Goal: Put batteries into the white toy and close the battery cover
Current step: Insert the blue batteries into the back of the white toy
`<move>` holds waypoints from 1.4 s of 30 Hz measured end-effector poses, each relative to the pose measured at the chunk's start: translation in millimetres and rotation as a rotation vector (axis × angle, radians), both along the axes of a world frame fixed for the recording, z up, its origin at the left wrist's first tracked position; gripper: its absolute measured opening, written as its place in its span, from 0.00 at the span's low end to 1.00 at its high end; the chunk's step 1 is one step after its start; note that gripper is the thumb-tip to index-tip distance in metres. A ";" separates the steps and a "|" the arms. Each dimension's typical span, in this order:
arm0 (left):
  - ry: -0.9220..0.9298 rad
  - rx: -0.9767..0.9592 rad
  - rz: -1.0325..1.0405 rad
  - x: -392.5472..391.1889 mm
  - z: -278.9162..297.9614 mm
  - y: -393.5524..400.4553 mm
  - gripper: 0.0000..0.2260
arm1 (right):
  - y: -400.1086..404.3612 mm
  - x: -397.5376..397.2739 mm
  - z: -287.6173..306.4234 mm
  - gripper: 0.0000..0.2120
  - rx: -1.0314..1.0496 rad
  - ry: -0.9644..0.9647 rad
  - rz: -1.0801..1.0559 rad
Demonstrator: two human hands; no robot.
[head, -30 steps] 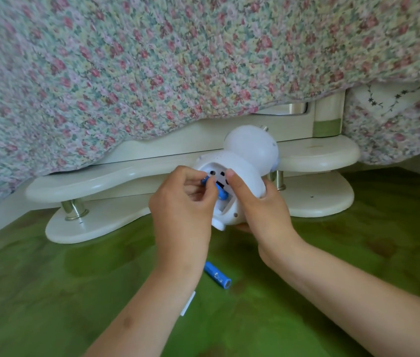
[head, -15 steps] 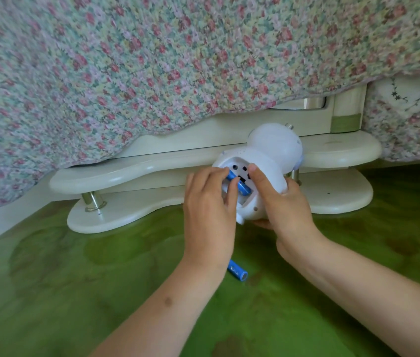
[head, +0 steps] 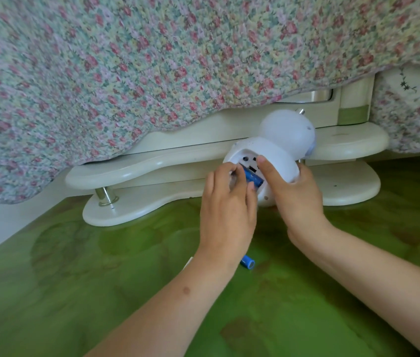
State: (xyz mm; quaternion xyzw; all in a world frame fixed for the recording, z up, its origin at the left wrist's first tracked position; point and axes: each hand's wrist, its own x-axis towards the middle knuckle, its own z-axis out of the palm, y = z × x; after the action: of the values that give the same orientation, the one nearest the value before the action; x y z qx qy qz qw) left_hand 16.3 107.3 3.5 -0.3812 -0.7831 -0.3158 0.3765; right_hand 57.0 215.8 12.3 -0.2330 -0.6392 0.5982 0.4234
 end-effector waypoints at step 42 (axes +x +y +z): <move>-0.113 0.133 -0.055 5.5 31.8 -21.2 0.12 | 10.8 0.9 2.3 0.29 0.078 0.024 -0.002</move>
State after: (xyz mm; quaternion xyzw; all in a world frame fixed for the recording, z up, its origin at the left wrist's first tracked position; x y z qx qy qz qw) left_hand 21.8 86.1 35.4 -0.3583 -0.7697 -0.3981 0.3474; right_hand 57.9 226.6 14.7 -0.2096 -0.6566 0.5752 0.4405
